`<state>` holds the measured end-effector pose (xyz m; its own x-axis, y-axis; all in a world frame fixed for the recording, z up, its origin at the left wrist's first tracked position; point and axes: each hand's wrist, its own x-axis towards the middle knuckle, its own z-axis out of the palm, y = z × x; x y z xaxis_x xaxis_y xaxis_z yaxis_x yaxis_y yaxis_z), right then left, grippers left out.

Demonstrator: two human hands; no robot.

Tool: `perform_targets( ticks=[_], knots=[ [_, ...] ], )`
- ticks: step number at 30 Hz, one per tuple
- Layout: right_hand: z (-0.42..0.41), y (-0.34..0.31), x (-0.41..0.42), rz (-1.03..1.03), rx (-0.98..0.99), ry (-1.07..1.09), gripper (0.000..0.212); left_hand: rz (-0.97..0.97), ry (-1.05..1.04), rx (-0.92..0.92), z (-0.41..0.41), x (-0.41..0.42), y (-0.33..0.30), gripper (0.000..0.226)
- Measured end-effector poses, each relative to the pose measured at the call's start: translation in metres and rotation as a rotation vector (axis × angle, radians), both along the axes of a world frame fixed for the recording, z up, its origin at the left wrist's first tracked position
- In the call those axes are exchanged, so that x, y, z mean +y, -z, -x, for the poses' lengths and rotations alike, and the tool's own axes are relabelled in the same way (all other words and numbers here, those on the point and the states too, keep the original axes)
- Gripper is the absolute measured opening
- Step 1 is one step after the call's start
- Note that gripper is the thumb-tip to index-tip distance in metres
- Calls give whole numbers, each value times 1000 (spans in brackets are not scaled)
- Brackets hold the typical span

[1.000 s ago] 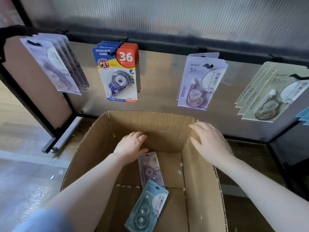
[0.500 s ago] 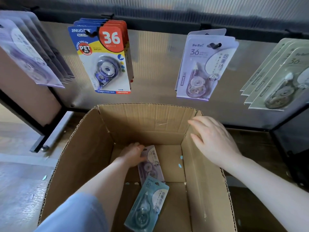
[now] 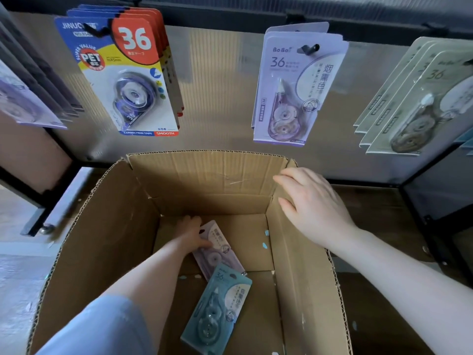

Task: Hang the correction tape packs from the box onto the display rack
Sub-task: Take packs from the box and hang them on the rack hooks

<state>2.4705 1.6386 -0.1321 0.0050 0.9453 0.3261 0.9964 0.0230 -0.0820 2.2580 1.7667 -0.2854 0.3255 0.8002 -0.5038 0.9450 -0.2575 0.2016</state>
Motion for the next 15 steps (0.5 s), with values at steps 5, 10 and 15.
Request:
perform_targets(
  ticks=[5,10,15],
  knots=[
    [-1,0,-1,0,-27,-1,36,4,16,-56,8,3,-7,38],
    [0,-2,-4,1,-82,-18,34,1,-5,-158,16,1,-24,16],
    [5,-6,-5,34,-122,0,30,-52,9,-271,21,5,-52,17]
  ],
)
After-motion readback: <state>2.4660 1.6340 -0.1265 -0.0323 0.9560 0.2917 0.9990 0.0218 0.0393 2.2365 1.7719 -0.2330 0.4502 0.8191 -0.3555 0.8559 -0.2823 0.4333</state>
